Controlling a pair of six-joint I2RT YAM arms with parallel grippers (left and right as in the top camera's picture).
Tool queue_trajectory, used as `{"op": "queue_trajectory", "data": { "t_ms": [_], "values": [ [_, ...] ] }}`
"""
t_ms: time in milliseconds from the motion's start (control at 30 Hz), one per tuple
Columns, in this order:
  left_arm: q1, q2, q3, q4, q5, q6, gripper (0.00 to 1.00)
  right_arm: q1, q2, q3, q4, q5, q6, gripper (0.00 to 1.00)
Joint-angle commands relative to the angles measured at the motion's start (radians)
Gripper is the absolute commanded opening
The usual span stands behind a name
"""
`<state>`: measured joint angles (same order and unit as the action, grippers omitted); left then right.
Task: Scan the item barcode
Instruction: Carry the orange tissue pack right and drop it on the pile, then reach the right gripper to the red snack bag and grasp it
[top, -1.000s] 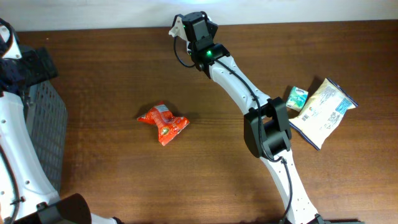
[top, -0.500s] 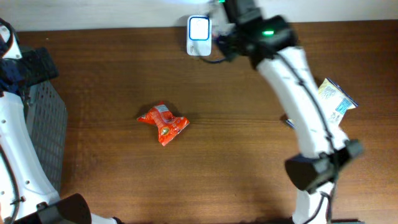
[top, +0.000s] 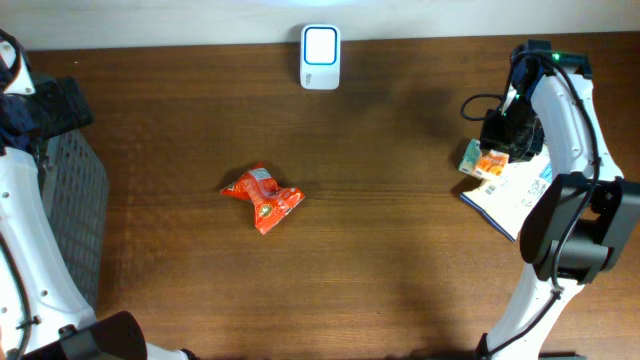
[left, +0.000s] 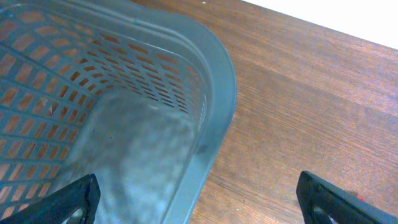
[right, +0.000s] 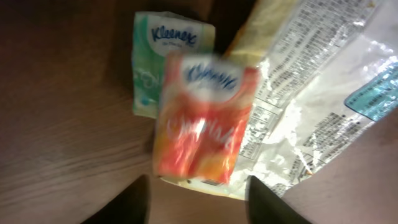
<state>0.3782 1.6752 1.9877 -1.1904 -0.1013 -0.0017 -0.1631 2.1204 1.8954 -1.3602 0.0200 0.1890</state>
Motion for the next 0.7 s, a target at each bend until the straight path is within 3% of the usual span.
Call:
{"op": "queue_trajectory", "data": {
  "t_ms": [0,167,233,400,500,567,633,667],
  "values": [
    [0.003,-0.015,0.004,-0.001,0.007,-0.01,0.99,-0.001,-0.008,0.068,-0.03,-0.11,-0.083,0.76],
    [0.003,-0.015,0.004,-0.001,0.007,-0.01,0.99,0.09,-0.006,0.156,-0.033,-0.596,-0.235,0.85],
    [0.003,-0.015,0.004,-0.001,0.007,-0.01,0.99,0.2,-0.002,0.149,-0.004,-0.623,-0.22,0.99],
    [0.003,-0.015,0.004,-0.001,0.007,-0.01,0.99,0.458,0.013,0.047,0.109,-0.622,-0.046,0.99],
    [0.003,-0.015,0.004,-0.001,0.007,-0.01,0.99,0.601,0.014,-0.119,0.305,-0.611,0.134,0.99],
    [0.003,-0.015,0.004,-0.001,0.007,-0.01,0.99,0.685,0.014,-0.238,0.495,-0.611,0.241,0.9],
    [0.003,-0.015,0.004,-0.001,0.007,-0.01,0.99,0.722,0.014,-0.28,0.581,-0.592,0.301,0.86],
    [0.003,-0.015,0.004,-0.001,0.007,-0.01,0.99,0.749,0.014,-0.31,0.634,-0.53,0.396,0.87]
  ]
}}
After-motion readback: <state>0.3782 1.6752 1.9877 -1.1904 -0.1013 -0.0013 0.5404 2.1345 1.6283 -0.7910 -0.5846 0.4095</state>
